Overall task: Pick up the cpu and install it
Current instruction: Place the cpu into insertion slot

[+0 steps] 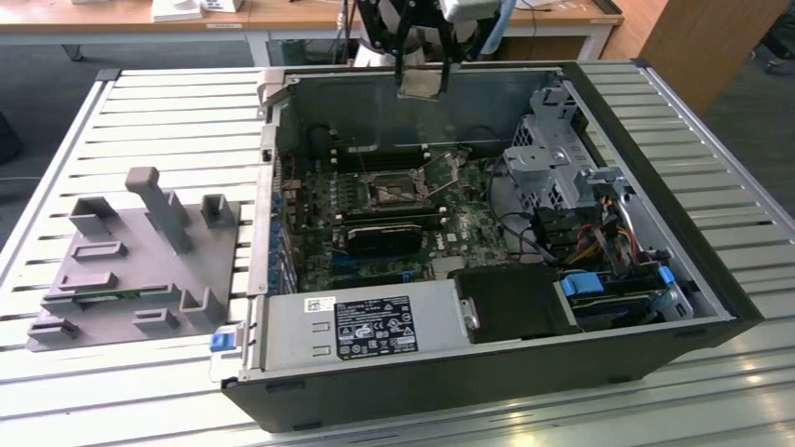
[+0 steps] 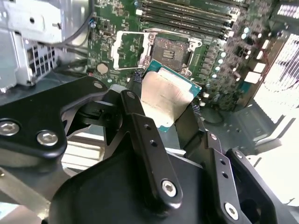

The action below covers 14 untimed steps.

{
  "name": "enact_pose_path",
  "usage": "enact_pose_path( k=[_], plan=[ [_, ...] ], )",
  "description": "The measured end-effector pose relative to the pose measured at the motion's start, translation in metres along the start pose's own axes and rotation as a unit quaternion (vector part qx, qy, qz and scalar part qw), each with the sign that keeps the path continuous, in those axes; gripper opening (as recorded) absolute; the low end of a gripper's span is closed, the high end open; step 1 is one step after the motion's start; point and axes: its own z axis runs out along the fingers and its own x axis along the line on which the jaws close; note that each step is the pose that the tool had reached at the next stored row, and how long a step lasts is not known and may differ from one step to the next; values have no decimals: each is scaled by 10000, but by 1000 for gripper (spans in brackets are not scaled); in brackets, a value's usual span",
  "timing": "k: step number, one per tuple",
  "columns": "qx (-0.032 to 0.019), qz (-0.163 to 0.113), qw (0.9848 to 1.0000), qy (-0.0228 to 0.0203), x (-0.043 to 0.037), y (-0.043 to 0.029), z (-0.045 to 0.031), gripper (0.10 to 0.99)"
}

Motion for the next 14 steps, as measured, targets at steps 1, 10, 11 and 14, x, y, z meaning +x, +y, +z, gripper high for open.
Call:
enact_pose_path(
  k=[1,10,11,14],
  plan=[
    [1,90,10000,-7,0,0,3,537],
    [14,805,9967,-57,0,-2,21,537],
    [14,870,9962,-62,0,-2,23,537],
    [18,1064,9943,-76,0,-2,27,537]
  ],
)
